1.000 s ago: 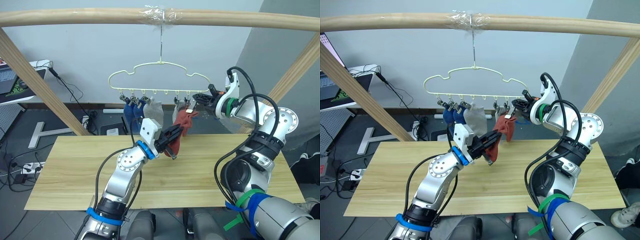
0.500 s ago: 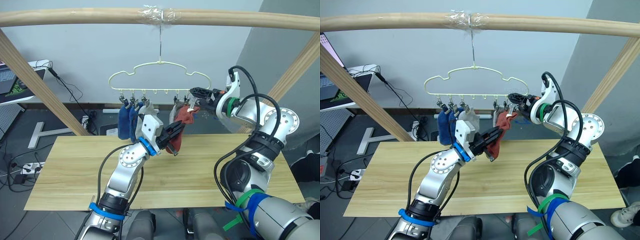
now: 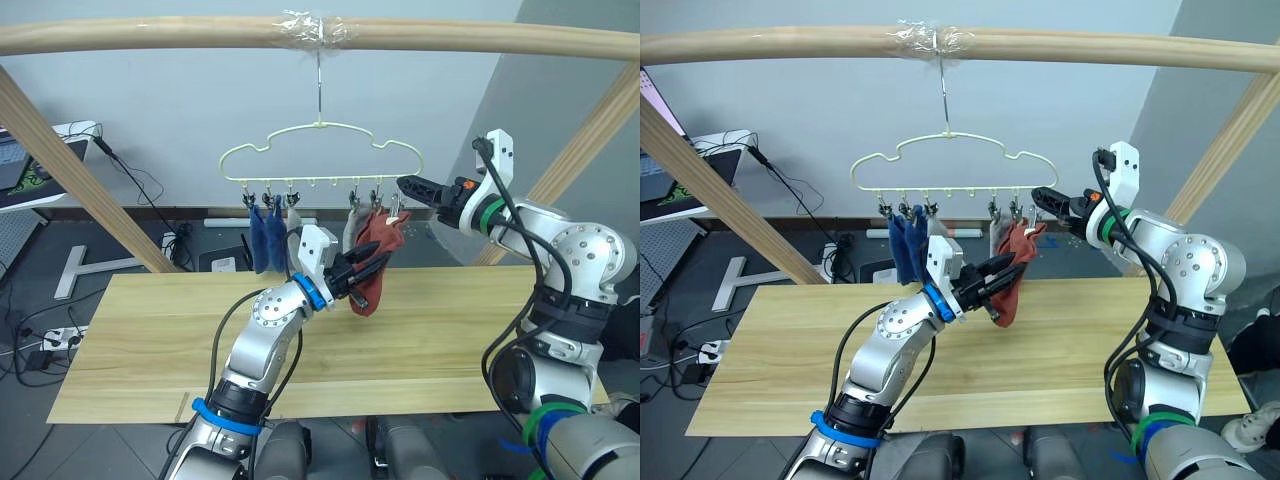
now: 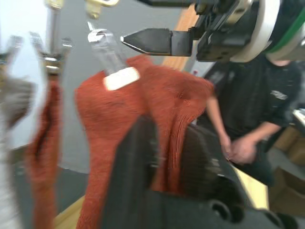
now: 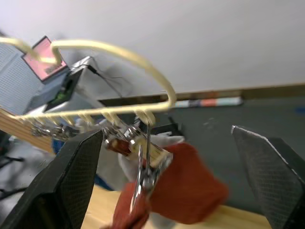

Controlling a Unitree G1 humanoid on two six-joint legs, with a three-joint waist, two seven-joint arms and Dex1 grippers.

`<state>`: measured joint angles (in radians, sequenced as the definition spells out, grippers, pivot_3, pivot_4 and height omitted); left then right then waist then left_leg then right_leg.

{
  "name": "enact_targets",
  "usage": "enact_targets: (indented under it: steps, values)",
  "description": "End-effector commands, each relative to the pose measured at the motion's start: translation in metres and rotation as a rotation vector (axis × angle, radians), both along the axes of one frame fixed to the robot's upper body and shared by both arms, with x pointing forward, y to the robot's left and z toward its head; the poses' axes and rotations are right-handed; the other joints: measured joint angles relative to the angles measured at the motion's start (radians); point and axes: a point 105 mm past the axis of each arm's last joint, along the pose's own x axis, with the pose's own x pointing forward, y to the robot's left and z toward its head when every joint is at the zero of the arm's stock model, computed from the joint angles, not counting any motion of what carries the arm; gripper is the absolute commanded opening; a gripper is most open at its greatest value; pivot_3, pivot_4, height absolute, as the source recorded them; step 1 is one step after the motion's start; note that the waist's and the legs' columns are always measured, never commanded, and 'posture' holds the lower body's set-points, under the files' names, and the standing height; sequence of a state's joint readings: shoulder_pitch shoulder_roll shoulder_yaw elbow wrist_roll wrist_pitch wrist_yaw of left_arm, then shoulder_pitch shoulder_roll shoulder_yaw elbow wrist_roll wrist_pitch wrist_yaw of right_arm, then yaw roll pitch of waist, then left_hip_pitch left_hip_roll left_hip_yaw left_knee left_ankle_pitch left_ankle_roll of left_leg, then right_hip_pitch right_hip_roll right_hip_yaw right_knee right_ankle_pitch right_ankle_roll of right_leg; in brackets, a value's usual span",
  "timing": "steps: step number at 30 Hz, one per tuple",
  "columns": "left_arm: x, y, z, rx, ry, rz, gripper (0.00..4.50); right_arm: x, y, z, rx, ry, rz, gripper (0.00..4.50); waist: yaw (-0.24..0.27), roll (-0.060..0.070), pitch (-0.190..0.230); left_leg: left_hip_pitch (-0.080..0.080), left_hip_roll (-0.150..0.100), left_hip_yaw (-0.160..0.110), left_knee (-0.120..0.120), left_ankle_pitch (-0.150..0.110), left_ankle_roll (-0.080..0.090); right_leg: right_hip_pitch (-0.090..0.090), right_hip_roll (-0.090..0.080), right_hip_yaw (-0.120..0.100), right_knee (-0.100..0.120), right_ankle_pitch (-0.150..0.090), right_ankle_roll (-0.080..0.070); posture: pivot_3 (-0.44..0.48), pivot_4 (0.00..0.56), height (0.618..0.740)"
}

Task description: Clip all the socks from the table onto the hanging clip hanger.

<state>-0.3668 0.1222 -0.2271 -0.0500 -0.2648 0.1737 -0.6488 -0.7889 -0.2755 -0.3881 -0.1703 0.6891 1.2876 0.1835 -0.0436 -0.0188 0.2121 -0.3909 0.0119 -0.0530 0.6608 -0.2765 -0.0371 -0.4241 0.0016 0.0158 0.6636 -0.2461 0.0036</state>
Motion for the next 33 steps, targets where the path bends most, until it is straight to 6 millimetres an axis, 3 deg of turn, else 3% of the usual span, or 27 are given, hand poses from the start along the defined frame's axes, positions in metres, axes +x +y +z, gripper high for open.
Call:
enact_targets:
  steps: [1,6,8,11,16,19,23,27,29,33]
  values:
    - [-0.001,-0.001,0.011,-0.029,-0.020,-0.025,2.45,-0.005,-0.001,0.017,-0.008,-0.110,-0.003,4.50,-0.006,0.000,0.000,0.000,0.000,0.000,0.000,0.000,0.000,0.000,0.000,0.000,0.000,0.000,0.000,-0.079,0.166,0.740]
    - [-0.001,0.002,0.006,-0.013,-0.004,-0.025,4.05,-0.007,-0.004,0.018,0.015,-0.130,-0.019,4.50,-0.010,0.000,0.000,0.000,0.000,0.000,0.001,0.000,0.000,0.000,0.001,0.000,0.001,0.000,0.000,-0.087,0.162,0.740]
    - [0.001,0.012,0.004,0.004,-0.003,0.003,4.46,-0.010,-0.007,0.013,-0.059,-0.154,-0.011,4.50,-0.011,0.000,0.000,0.000,0.000,0.000,0.001,0.000,0.000,0.000,0.001,0.000,0.001,0.000,0.000,-0.084,0.160,0.740]
    - [0.003,0.043,-0.001,0.066,-0.015,0.073,4.46,-0.026,-0.016,-0.013,-0.291,-0.202,0.045,4.50,-0.006,0.000,0.000,0.000,0.000,-0.001,0.000,0.000,0.000,0.000,0.001,0.000,0.000,0.000,0.001,-0.077,0.161,0.740]
    - [0.006,0.095,-0.003,0.112,0.025,0.191,4.46,-0.040,-0.027,-0.034,-0.414,-0.270,0.116,4.50,-0.010,0.000,0.000,0.000,0.001,0.002,0.001,0.000,0.000,-0.001,0.000,0.001,0.000,-0.002,0.003,-0.051,0.162,0.740]
    - [0.004,0.146,-0.010,0.185,0.075,0.326,4.46,-0.047,-0.038,-0.045,-0.476,-0.298,0.165,4.50,-0.010,0.000,0.000,0.002,0.001,0.003,0.002,0.000,0.000,0.000,0.000,0.001,0.000,-0.004,0.006,-0.020,0.157,0.740]
    - [-0.004,0.196,-0.013,0.269,0.111,0.460,4.46,-0.054,-0.048,-0.050,-0.528,-0.325,0.199,4.50,-0.004,0.000,0.000,0.005,0.002,0.003,0.001,0.000,0.000,0.002,0.000,0.001,0.000,-0.004,0.007,-0.004,0.154,0.740]
    - [-0.022,0.271,-0.007,0.397,0.141,0.671,4.46,-0.065,-0.061,-0.051,-0.586,-0.349,0.237,4.50,0.006,0.000,0.000,0.006,0.002,0.003,0.001,0.000,0.000,0.003,0.000,0.001,0.001,-0.004,0.007,0.020,0.143,0.740]
    - [-0.032,0.293,-0.002,0.431,0.145,0.729,4.46,-0.064,-0.067,-0.047,-0.579,-0.357,0.214,4.50,0.008,-0.001,-0.001,0.006,0.003,0.003,0.001,0.000,0.000,0.003,-0.003,0.001,0.000,-0.004,0.007,0.020,0.143,0.740]
    - [-0.037,0.305,-0.003,0.436,0.155,0.778,4.46,-0.057,-0.070,-0.039,-0.543,-0.367,0.168,4.50,0.020,-0.001,-0.002,0.007,0.002,0.003,0.001,0.000,0.000,0.004,-0.005,0.001,0.000,-0.004,0.007,0.043,0.135,0.740]
